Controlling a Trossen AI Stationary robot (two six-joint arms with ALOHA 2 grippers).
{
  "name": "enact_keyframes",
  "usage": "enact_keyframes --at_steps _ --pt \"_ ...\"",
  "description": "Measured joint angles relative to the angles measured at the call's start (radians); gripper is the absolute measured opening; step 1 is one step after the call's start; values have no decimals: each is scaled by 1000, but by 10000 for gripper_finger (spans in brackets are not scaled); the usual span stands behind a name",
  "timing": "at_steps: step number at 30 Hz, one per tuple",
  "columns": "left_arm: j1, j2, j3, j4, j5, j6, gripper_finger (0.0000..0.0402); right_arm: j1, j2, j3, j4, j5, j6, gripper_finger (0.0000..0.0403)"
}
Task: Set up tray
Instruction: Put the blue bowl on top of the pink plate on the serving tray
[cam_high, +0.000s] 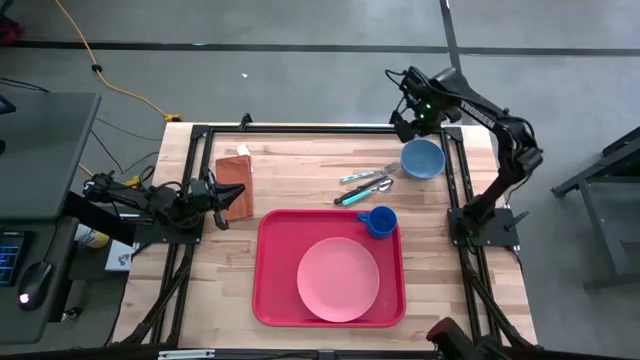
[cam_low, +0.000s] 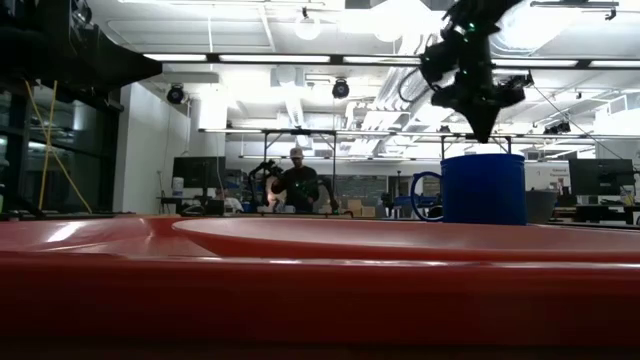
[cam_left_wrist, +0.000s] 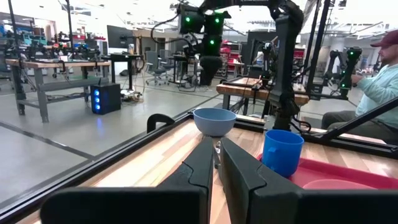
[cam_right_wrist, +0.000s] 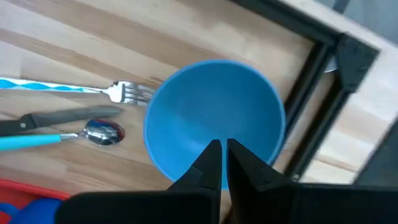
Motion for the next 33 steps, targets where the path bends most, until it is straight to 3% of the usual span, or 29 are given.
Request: enact_keyframes --at_steps 4,9,17,21,33 --pt "0 0 0 -7 0 0 60 -20 -101 -193 151 -61 45 36" --pt "0 0 0 -8 0 0 60 -40 -215 -402 364 -201 129 106" --pt "0 0 0 -7 0 0 60 -17 -239 -497 438 -265 161 195" --pt "0 0 0 -7 0 0 60 7 -212 -490 473 -260 165 212" --pt "0 0 0 -7 0 0 60 43 -92 -489 543 -244 176 207"
